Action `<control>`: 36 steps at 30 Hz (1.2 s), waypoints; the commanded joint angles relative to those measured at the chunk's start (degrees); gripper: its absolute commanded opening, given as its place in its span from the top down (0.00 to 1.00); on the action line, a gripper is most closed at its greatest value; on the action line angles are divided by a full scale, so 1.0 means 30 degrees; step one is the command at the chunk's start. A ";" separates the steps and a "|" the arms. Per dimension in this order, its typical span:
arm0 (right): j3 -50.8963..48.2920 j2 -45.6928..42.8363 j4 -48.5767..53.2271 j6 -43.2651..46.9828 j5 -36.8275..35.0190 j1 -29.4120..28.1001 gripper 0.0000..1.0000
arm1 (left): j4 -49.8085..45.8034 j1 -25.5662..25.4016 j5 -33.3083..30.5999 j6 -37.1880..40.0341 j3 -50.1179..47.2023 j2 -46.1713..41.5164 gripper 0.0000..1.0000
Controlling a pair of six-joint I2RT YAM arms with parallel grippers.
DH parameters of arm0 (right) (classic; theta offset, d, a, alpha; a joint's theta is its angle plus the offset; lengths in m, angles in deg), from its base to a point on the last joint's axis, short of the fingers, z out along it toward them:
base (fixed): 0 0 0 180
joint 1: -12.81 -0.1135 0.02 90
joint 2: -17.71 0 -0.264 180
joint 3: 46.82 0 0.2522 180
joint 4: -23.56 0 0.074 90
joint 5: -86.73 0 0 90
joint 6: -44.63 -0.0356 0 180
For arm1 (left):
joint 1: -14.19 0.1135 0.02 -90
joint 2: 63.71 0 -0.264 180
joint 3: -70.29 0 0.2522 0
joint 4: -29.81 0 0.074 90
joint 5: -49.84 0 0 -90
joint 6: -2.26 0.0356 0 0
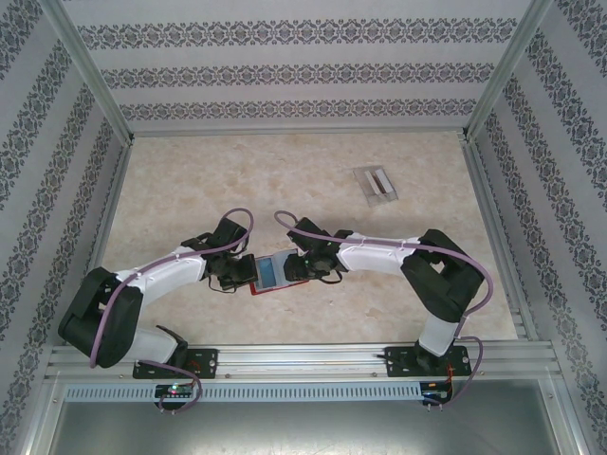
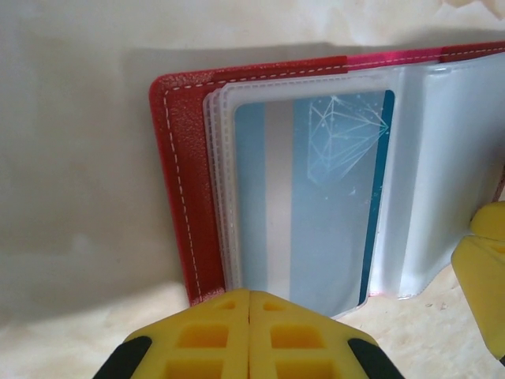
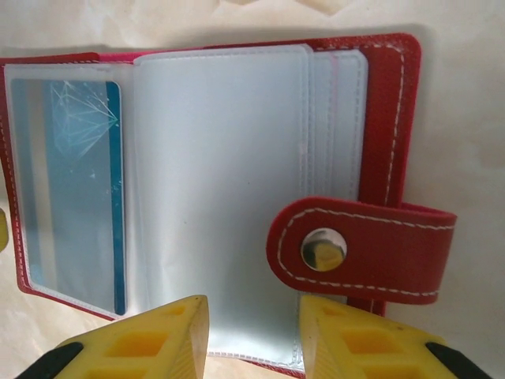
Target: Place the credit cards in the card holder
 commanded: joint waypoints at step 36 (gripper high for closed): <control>0.0267 0.2285 -0.8163 -0.3761 0.7601 0.0580 0.78 | 0.0875 0.0713 -0.0236 -0.0791 -0.0873 -0.1418 0.93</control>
